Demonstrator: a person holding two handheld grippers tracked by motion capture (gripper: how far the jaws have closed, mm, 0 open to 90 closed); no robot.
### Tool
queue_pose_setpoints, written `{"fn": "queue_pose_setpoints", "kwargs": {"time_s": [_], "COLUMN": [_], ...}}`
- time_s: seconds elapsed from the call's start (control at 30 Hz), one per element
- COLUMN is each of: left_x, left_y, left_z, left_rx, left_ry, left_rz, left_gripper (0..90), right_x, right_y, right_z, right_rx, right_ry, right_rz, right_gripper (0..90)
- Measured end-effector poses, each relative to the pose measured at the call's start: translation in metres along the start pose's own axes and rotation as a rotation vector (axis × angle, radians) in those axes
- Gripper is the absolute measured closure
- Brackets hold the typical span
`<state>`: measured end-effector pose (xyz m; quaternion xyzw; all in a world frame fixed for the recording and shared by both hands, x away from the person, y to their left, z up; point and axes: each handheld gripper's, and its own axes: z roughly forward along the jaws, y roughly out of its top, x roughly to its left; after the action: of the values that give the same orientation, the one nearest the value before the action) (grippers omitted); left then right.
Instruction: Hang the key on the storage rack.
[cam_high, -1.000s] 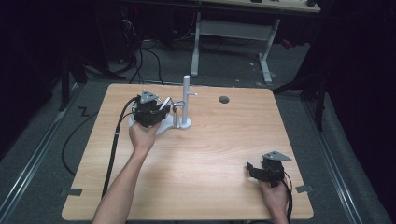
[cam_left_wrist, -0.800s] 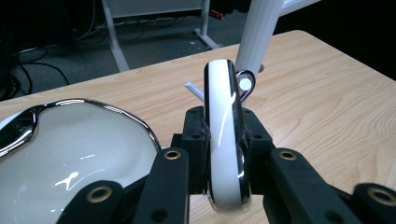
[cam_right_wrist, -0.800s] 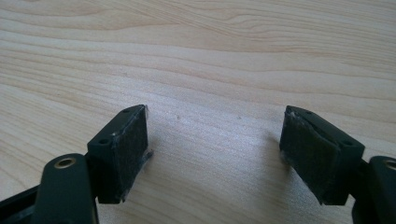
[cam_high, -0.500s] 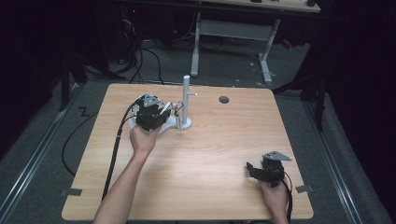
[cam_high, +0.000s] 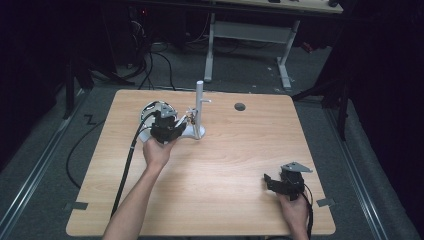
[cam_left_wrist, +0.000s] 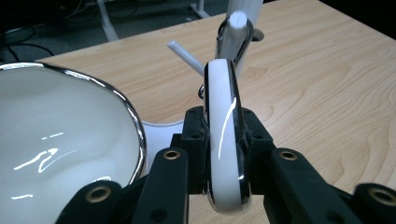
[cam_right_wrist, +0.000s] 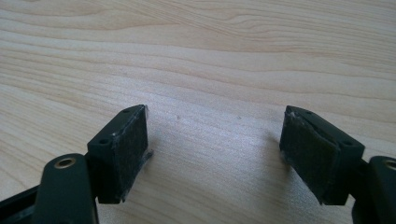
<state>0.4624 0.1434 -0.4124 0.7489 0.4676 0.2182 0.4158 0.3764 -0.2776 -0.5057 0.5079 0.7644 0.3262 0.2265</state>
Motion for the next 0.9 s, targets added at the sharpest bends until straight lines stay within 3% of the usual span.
{"fn": "queue_pose_setpoints", "kwargs": {"time_s": [0.43,0.9], "left_x": [-0.001,-0.001], "left_y": [-0.010,-0.013], "left_z": [0.009,0.007], "left_rx": [0.042,0.045], "left_ry": [-0.009,-0.012], "left_rz": [-0.007,-0.011], "left_gripper": [74.7,71.9], "right_x": [0.000,0.000], "right_y": [0.000,0.000], "right_z": [0.000,0.000], "right_rx": [0.000,0.000], "right_ry": [0.000,0.000], "right_rz": [0.000,0.000], "right_gripper": [23.5,23.5]}}
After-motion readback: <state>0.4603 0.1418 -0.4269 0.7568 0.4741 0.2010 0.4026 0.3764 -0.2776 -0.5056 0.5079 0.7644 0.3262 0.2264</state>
